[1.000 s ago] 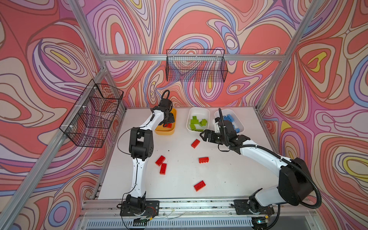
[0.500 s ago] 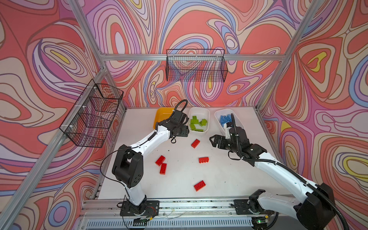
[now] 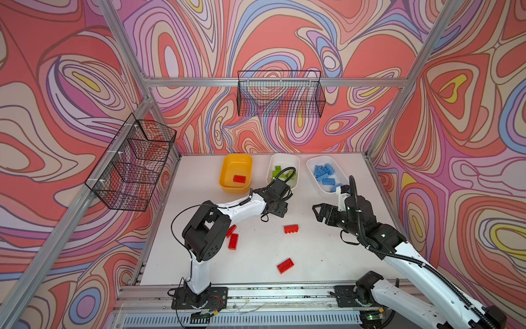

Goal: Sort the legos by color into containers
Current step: 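Move the left gripper down toward another red 2x4 brick, then close the left gripper on the red 2x4 brick and lift it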

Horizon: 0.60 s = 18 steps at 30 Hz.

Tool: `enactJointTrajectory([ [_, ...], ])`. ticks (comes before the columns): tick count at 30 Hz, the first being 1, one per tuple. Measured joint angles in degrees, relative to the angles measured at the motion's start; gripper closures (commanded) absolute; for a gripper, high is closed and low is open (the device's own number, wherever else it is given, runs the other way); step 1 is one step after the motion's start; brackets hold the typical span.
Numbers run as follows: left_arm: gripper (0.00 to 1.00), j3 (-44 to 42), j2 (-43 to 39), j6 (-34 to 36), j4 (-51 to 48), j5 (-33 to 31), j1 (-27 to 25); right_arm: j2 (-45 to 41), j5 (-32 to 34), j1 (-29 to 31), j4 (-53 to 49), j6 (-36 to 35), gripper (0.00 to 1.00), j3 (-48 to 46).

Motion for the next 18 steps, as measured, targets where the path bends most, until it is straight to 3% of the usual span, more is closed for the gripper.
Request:
enactJointTrajectory([
  [11,0.30,6.19,7.76,3.17,1.03,-1.53,0.11,-0.31,1.18,0.00,-1.46,0.00,0.02,-0.13],
  [18,0.58,9.42,10.93,3.80,1.05,-1.03,1.18,0.66,1.99,0.00,-1.44,0.00,0.02,-0.20],
])
